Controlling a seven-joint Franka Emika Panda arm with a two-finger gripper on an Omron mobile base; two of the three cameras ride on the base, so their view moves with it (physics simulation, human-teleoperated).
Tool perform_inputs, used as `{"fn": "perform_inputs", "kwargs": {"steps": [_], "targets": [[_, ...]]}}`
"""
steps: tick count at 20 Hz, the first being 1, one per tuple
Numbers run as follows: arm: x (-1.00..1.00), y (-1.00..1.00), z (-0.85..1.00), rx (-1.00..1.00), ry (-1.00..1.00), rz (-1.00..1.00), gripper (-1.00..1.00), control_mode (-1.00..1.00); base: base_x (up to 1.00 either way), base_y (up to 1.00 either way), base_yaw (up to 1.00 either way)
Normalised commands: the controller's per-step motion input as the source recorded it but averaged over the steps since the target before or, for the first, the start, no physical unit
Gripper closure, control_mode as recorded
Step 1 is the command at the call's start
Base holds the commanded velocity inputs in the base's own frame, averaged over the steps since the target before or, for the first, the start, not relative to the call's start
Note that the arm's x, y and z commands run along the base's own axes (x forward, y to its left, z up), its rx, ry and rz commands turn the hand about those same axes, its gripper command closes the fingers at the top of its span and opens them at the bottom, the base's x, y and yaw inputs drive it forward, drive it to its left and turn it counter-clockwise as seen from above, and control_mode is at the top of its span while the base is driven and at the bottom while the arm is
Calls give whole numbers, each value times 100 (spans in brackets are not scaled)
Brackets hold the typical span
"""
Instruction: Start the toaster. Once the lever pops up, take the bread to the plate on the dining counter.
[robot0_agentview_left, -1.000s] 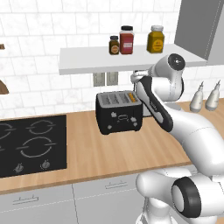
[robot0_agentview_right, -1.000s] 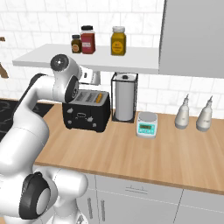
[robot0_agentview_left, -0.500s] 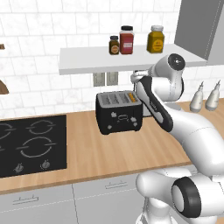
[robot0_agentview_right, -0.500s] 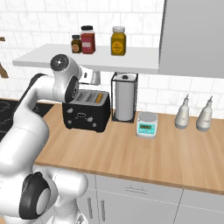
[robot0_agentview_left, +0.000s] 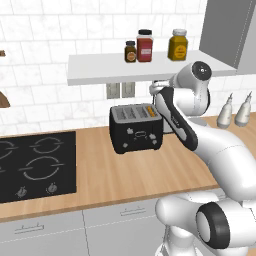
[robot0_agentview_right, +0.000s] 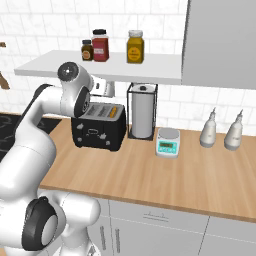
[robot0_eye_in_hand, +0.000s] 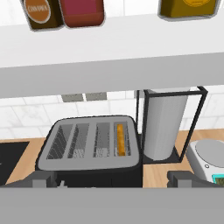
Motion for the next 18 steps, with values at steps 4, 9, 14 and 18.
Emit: {"fn": "perform_inputs", "kwargs": {"steps": [4,9,14,18], "targets": [[0,0,0,0,0,0,-100,-100,0,0,0],[0,0,0,0,0,0,-100,-100,0,0,0],[0,0,0,0,0,0,-100,-100,0,0,0],[0,0,0,0,0,0,-100,-100,0,0,0]]}}
